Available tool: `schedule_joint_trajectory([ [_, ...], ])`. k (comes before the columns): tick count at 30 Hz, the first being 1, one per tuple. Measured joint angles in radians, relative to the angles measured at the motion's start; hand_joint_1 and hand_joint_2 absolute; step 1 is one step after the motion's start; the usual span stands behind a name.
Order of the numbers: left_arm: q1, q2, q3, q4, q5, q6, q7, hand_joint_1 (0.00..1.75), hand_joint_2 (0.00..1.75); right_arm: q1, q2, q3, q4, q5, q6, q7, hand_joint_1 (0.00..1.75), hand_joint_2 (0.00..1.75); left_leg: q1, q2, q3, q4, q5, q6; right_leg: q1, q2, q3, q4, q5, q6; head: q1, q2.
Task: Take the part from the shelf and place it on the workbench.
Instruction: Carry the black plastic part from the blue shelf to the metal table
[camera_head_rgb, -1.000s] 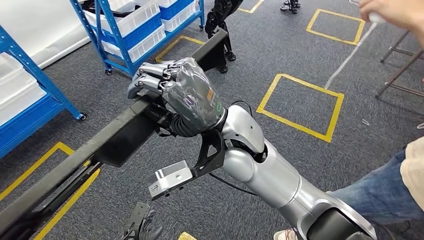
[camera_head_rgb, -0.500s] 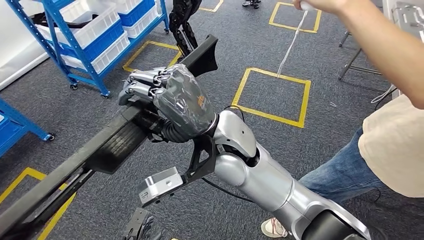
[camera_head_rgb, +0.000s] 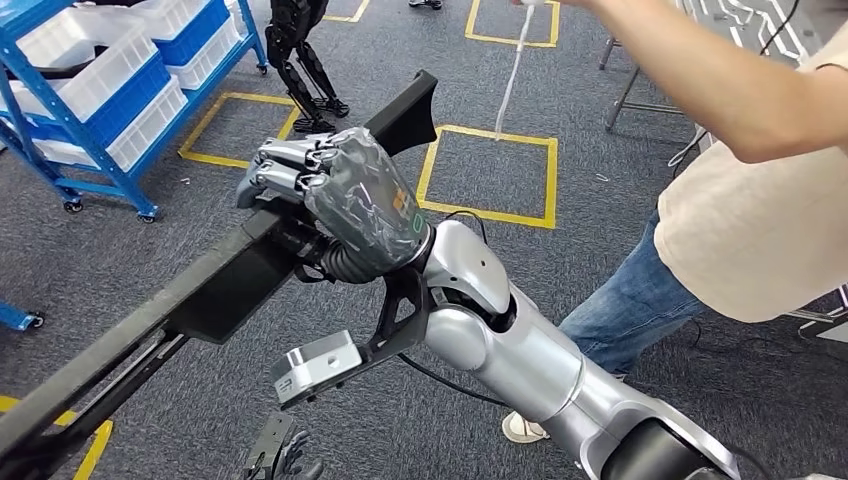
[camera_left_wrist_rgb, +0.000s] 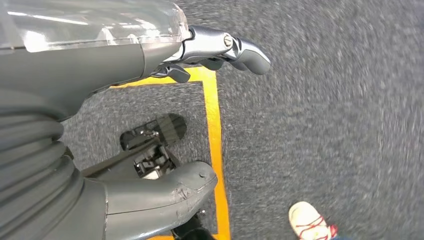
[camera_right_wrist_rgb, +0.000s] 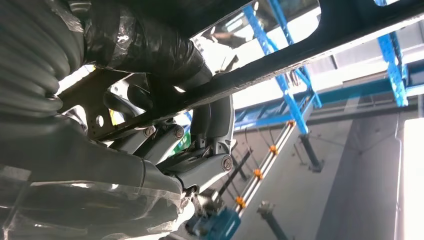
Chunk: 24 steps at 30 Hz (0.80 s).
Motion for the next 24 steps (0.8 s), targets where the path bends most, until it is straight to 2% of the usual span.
schedule_joint_trajectory([
  [1,-0.001,-0.001,-0.002,0.0,-0.002,-0.006,0.003,0.0,1.75,0.0,0.0,0.0,0.0,0.001,0.0,0.002,1.75,1.75,-0.002,0.007,0.0,0.003,-0.003,-0.006,0.004,-0.005,0.006,-0.015,-0.001,-0.006,0.0,0.0],
  [3,-0.001,-0.001,-0.004,0.0,0.002,-0.024,0.011,0.0,1.75,0.0,-0.001,0.0,-0.001,0.005,0.0,0.006,1.75,1.75,-0.002,0.023,0.001,0.004,-0.008,-0.016,0.007,0.017,0.004,-0.016,0.002,-0.019,0.0,0.0],
  [4,-0.001,-0.001,-0.004,0.0,0.005,-0.033,0.015,0.0,1.75,0.0,-0.001,0.0,-0.002,0.008,0.0,0.009,1.75,1.75,0.0,0.015,0.0,0.011,-0.017,-0.021,0.005,0.027,0.004,-0.018,0.004,-0.024,0.0,0.0],
  [5,-0.001,-0.001,-0.004,0.0,0.007,-0.041,0.017,0.0,1.75,0.0,-0.001,0.0,-0.003,0.011,0.0,0.011,1.75,1.75,0.003,-0.003,-0.007,0.031,-0.034,-0.025,0.003,0.037,0.005,-0.02,0.006,-0.03,0.0,0.0],
  [7,0.001,-0.001,-0.004,0.0,0.009,-0.052,0.021,0.0,1.75,0.0,-0.001,0.0,-0.004,0.016,0.0,0.013,1.75,1.75,0.007,-0.055,-0.049,0.133,-0.095,-0.03,0.0,0.057,0.006,-0.023,0.008,-0.039,-0.001,0.0],
  [9,0.005,-0.001,-0.004,0.0,0.007,-0.055,0.025,0.0,1.75,0.002,-0.001,0.0,-0.004,0.017,0.0,0.014,1.75,1.75,0.008,-0.077,-0.111,0.262,-0.146,-0.032,0.002,0.082,0.005,-0.022,0.009,-0.042,0.0,0.0],
  [10,0.006,-0.001,-0.004,0.0,0.006,-0.054,0.027,0.0,1.75,0.003,-0.001,0.0,-0.004,0.017,0.0,0.014,1.75,1.75,0.008,-0.08,-0.128,0.293,-0.148,-0.031,0.004,0.095,0.005,-0.02,0.009,-0.042,0.0,0.0],
  [11,0.006,-0.001,-0.004,0.0,0.004,-0.053,0.028,0.0,1.75,0.004,-0.001,0.0,-0.004,0.018,0.0,0.014,1.75,1.75,0.007,-0.083,-0.127,0.283,-0.128,-0.028,0.005,0.11,0.005,-0.019,0.009,-0.042,0.0,0.0],
  [12,0.005,-0.001,-0.004,0.0,0.004,-0.051,0.028,0.0,1.75,0.004,-0.001,0.0,-0.004,0.018,0.0,0.014,1.75,1.75,0.007,-0.089,-0.107,0.234,-0.092,-0.024,0.006,0.124,0.006,-0.017,0.009,-0.042,0.0,0.0],
  [13,0.004,-0.001,-0.004,0.0,0.003,-0.049,0.028,0.0,1.75,0.004,-0.001,0.0,-0.005,0.018,0.0,0.014,1.75,1.75,0.007,-0.104,-0.077,0.161,-0.053,-0.019,0.005,0.137,0.007,-0.015,0.009,-0.042,0.0,0.0],
  [14,0.002,-0.001,-0.004,0.0,0.003,-0.048,0.028,0.0,1.75,0.004,-0.001,0.0,-0.006,0.018,0.0,0.015,1.75,1.75,0.008,-0.13,-0.047,0.095,-0.024,-0.014,0.006,0.149,0.006,-0.014,0.009,-0.04,0.0,0.0],
  [15,0.001,-0.001,-0.004,0.0,0.003,-0.047,0.028,0.0,1.75,0.003,-0.001,0.0,-0.007,0.018,0.0,0.015,1.75,1.75,0.008,-0.151,-0.026,0.047,-0.008,-0.01,0.004,0.16,0.004,-0.013,0.01,-0.036,-0.001,0.0],
  [16,0.0,-0.001,-0.004,0.0,0.003,-0.046,0.027,0.0,1.75,0.003,-0.001,0.0,-0.008,0.018,0.0,0.015,1.75,1.75,0.007,-0.167,-0.015,0.023,-0.004,-0.007,0.001,0.17,0.0,-0.013,0.013,-0.031,0.0,0.0],
  [17,-0.001,-0.001,-0.005,0.0,0.002,-0.046,0.027,0.0,1.75,0.003,-0.001,0.0,-0.009,0.018,0.001,0.015,1.75,1.75,0.005,-0.171,-0.012,0.019,-0.005,-0.006,-0.002,0.181,-0.003,-0.015,0.016,-0.024,-0.001,0.0],
  [18,-0.002,-0.002,-0.006,0.0,0.001,-0.046,0.026,0.0,1.75,0.003,-0.001,0.0,-0.01,0.019,0.001,0.015,1.75,1.75,0.004,-0.161,-0.009,0.013,-0.002,-0.003,-0.005,0.192,-0.006,-0.019,0.021,-0.017,-0.001,0.0],
  [19,-0.003,-0.003,-0.008,0.0,0.001,-0.045,0.025,0.0,1.75,0.003,-0.002,0.0,-0.011,0.02,0.001,0.016,1.75,1.75,0.006,-0.149,-0.006,0.006,0.003,0.002,-0.004,0.188,-0.008,-0.018,0.02,-0.011,0.0,0.0],
  [21,-0.007,-0.005,-0.012,0.0,0.0,-0.044,0.022,0.0,1.75,0.0,-0.003,0.0,-0.012,0.021,0.001,0.016,1.75,1.75,0.008,-0.123,0.0,-0.011,0.014,0.014,0.002,0.138,-0.028,0.023,-0.012,-0.003,0.0,0.0],
  [22,-0.009,-0.006,-0.013,0.0,0.001,-0.043,0.021,0.0,1.75,-0.001,-0.003,0.0,-0.013,0.021,0.002,0.016,1.75,1.75,0.008,-0.109,0.001,-0.015,0.017,0.018,0.003,0.104,-0.05,0.074,-0.043,-0.001,0.0,0.0],
  [23,-0.008,-0.005,-0.013,0.0,0.002,-0.042,0.02,0.0,1.75,-0.001,-0.003,0.0,-0.014,0.022,0.002,0.017,1.75,1.75,0.006,-0.095,0.001,-0.016,0.017,0.021,0.002,0.082,-0.08,0.138,-0.076,0.002,0.0,0.0],
  [24,-0.006,-0.005,-0.013,0.0,0.003,-0.04,0.02,0.0,1.75,0.0,-0.003,0.0,-0.014,0.023,0.003,0.017,1.75,1.75,0.004,-0.081,0.0,-0.015,0.017,0.021,0.0,0.073,-0.109,0.2,-0.102,0.005,0.0,0.0],
])
